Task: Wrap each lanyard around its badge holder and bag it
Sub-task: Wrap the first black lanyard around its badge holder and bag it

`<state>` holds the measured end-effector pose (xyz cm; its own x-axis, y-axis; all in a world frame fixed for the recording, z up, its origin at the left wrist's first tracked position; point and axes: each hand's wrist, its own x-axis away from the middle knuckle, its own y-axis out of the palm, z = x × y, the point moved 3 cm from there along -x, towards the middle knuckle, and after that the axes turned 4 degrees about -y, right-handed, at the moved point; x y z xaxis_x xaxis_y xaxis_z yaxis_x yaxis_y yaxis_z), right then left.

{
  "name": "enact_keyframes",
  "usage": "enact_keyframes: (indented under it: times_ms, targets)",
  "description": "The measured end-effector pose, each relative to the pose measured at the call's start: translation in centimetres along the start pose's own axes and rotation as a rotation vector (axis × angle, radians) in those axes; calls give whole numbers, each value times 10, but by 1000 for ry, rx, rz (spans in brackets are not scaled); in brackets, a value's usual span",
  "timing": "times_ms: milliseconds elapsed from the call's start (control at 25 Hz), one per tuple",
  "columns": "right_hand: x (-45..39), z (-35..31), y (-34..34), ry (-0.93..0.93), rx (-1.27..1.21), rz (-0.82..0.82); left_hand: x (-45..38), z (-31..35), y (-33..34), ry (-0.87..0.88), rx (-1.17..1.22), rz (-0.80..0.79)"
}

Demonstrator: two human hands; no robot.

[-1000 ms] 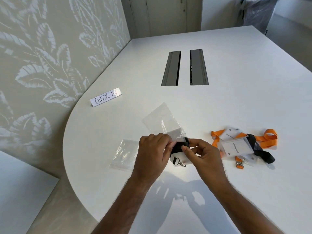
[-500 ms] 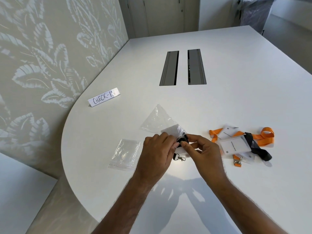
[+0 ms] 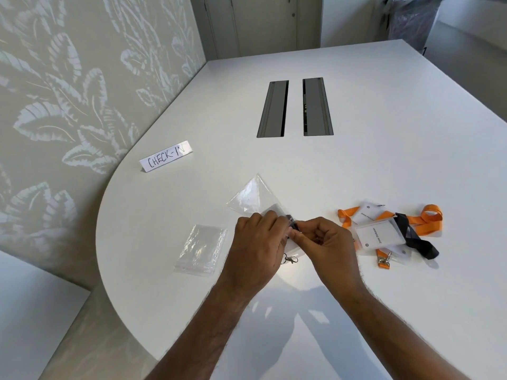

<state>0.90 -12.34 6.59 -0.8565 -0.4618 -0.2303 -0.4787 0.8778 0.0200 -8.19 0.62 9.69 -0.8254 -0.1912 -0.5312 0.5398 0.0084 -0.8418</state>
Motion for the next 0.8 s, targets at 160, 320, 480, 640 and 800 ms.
enact_keyframes:
  times_ms: [160,320,480,640,800]
  targets:
    - [-7,2,-8,43,-110,84,5,2,1,-38,-11,3]
    - [-7,1,-6,44,-119,108,3,5,1,-88,4,-9]
    - [-4,2,0,16,-29,33,-2,4,-1,-86,-12,6]
    - [-7,2,-1,17,-32,40,2,4,1,-97,-30,-35]
    - [-12,1,-8,36,-158,111,5,6,5,-141,69,-63]
